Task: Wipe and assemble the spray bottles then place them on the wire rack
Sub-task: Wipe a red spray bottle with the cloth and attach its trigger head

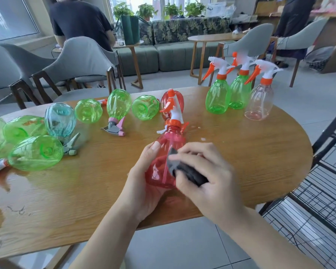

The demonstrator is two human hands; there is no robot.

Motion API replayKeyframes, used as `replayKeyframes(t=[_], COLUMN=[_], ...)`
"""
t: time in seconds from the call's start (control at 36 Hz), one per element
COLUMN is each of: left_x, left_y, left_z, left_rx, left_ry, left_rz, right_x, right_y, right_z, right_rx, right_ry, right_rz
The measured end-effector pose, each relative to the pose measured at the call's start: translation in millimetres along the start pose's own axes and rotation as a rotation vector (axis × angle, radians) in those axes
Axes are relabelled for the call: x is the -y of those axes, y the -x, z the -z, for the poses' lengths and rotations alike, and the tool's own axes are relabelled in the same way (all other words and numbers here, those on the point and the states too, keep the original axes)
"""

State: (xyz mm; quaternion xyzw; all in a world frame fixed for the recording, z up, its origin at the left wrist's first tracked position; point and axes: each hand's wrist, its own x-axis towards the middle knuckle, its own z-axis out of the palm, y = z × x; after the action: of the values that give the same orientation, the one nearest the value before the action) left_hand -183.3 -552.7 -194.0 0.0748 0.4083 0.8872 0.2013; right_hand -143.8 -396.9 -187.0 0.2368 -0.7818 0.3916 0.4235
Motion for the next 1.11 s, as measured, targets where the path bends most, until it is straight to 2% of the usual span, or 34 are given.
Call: replayKeyframes(t=[0.14, 0.25, 0.33, 0.5, 0.56, 0.61, 0.78, 0.83, 0.97, 1.03, 1.11], left_x=[-1.4, -1.5, -2.6, -0.7, -0.8, -1.1, -2.5, -2.7, -2.3, -2.1, -3.5], left_y=[-1.6, -2.2, -0.5, 4.1, 5.4, 5.2, 1.5, 0.8, 0.5, 1.1, 2.1], left_z=[2.0, 1.9, -2.2, -9.8, -9.4, -7.9, -2.2, -2.1, -5.7, -6.6, -8.3], left_rx=[-0.028, 0.002, 0.063, 0.054, 0.058, 0.056, 0.009, 0.013, 0.036, 0.031, 0.021], left_ry=[0.048, 0.064, 0.04, -0.045, -0.042, -0.029, -0.06, -0.06, -0.105, -0.09, -0.025], left_rz=[0.071, 0.071, 0.06, 0.025, 0.026, 0.018, 0.001, 0.004, 0.033, 0.034, 0.036], right_x=[0.9, -5.6, -8.7, -23.9, -23.6, -19.5, -11.2, -13.4, -16.8, -13.7, -5.1], right_y=[8.9, 7.9, -1.7, -15.3, -13.5, -9.6, -2.7, -7.0, -15.9, -13.6, -4.5], right_z=[-6.7, -5.7, -1.8, 5.5, 4.6, 2.3, -0.4, 1.6, 6.4, 4.9, -0.8], right_rx=[0.098, 0.127, 0.067, -0.04, -0.049, -0.052, -0.01, -0.007, -0.03, -0.038, -0.016], right_ry=[0.083, 0.163, 0.158, 0.078, 0.032, 0.01, 0.03, 0.038, -0.012, -0.008, 0.038], right_rz=[0.251, 0.306, 0.244, -0.146, -0.218, -0.207, -0.006, -0.02, -0.21, -0.191, -0.053])
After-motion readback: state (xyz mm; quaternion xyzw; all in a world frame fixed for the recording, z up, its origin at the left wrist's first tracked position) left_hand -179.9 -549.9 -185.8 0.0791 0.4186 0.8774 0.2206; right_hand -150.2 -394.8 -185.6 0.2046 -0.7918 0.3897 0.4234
